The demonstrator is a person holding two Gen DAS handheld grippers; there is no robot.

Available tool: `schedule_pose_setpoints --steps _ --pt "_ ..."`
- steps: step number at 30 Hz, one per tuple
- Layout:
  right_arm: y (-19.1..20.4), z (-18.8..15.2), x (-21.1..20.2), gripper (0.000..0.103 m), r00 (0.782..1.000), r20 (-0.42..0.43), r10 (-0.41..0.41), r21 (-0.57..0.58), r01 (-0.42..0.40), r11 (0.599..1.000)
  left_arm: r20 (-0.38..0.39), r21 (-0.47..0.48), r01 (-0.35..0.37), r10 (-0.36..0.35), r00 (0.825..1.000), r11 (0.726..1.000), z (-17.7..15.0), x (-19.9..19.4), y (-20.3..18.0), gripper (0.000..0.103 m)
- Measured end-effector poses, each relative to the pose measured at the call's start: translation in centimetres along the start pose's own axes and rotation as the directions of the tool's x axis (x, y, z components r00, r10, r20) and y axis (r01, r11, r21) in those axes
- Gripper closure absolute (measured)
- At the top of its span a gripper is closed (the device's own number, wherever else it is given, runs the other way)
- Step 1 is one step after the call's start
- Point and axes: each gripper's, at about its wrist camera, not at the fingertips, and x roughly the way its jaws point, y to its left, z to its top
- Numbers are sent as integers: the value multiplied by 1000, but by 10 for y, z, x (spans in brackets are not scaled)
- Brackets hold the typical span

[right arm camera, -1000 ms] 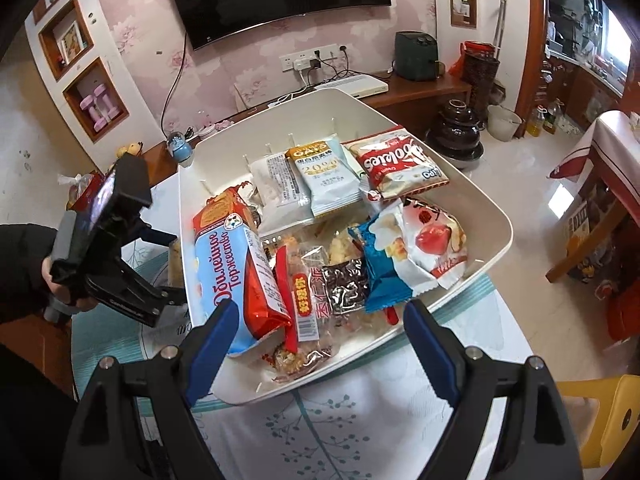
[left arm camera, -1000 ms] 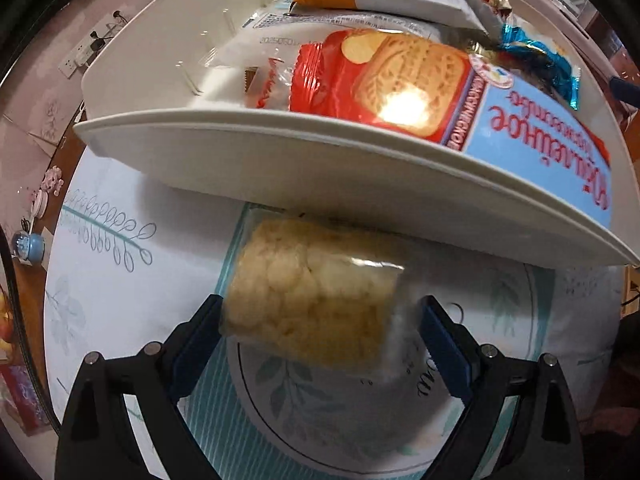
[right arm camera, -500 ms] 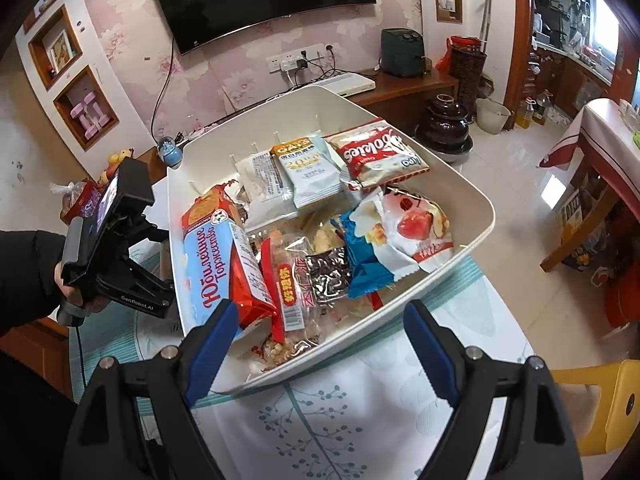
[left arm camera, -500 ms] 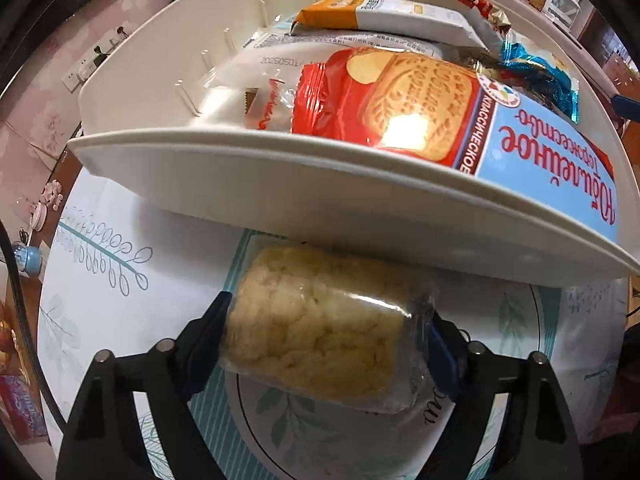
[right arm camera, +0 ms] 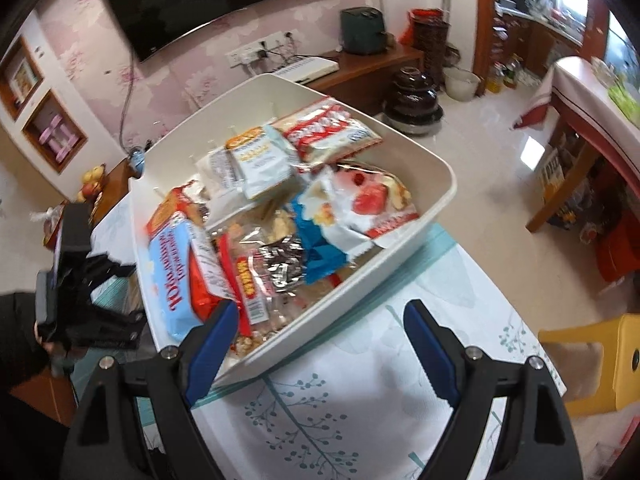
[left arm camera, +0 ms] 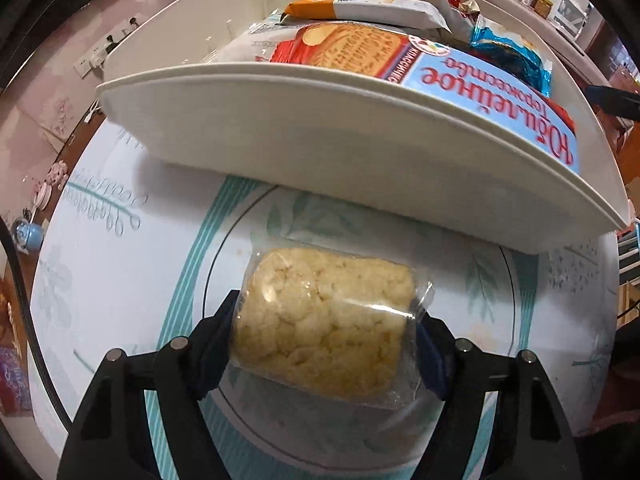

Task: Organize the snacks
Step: 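Lift the cracker bag with the left tool and lower it into the bin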

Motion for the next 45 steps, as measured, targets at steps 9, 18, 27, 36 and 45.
schedule_pose_setpoints --steps 9,18,27,36,45 --pt "-16 6 2 18 998 -13 -60 45 60 997 67 -179 -5 17 998 984 -28 -56 -10 27" --pt "-23 16 4 18 999 -21 -27 28 28 999 148 -448 19 53 987 894 -30 -112 -46 27" --pt "-36 27 12 18 996 -83 39 -12 -40 999 284 -570 125 52 958 812 18 -147 -101 27" --pt "-71 41 16 27 983 -152 101 -9 -104 995 413 -700 312 8 911 642 84 -119 -117 27" --pt "-108 86 10 27 971 -187 146 1 -148 989 292 -879 210 135 947 428 105 -99 -108 20"
